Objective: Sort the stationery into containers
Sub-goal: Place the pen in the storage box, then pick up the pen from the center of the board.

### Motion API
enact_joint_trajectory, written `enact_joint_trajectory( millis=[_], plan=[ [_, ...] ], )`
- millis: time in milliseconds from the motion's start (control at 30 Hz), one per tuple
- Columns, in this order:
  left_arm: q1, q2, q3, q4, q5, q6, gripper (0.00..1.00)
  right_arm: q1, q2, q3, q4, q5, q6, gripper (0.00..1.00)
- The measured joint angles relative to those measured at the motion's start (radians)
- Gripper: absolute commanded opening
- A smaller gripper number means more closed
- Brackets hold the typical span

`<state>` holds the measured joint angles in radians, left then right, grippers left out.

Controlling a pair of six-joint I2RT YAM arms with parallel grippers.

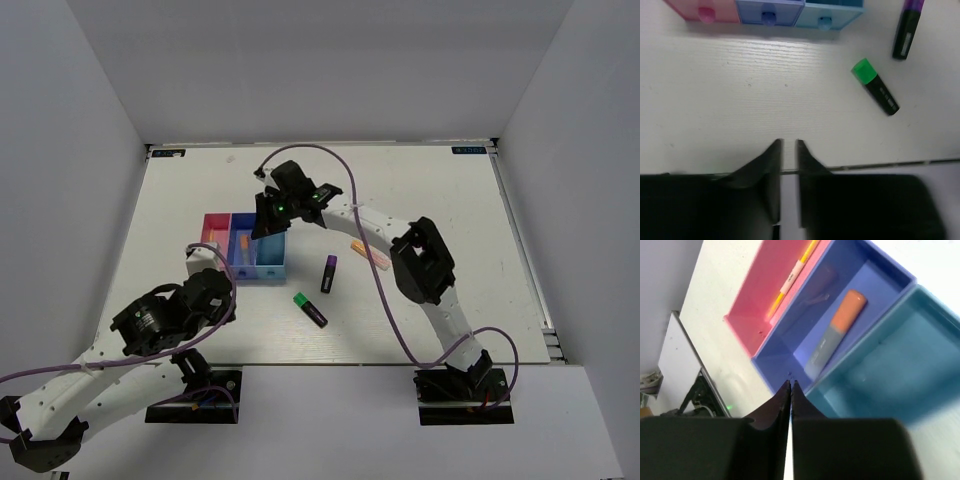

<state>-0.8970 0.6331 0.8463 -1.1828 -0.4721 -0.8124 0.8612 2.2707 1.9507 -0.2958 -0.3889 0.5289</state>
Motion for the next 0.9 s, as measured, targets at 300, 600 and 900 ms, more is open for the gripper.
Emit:
enact_joint_trajectory(
  millis=[300, 600, 900],
  plan=[
    [-0.002, 0.116, -0.004, 0.093, 0.044, 0.111, 0.61, -0.097, -0.47, -0.291, -0.157, 0.198, -0.387, 0.53],
    [0.006, 0.211, -0.082, 0.224, 0.098, 0.206, 0.84, -0.251, -0.52, -0.665, -0.286, 0.432, -0.786, 0.65],
    [0.018, 0.153, -0.152, 0.254, 0.129, 0.213, 0.85, -0.263, -0.379, -0.638, -0.308, 0.473, -0.91, 0.65]
  ],
)
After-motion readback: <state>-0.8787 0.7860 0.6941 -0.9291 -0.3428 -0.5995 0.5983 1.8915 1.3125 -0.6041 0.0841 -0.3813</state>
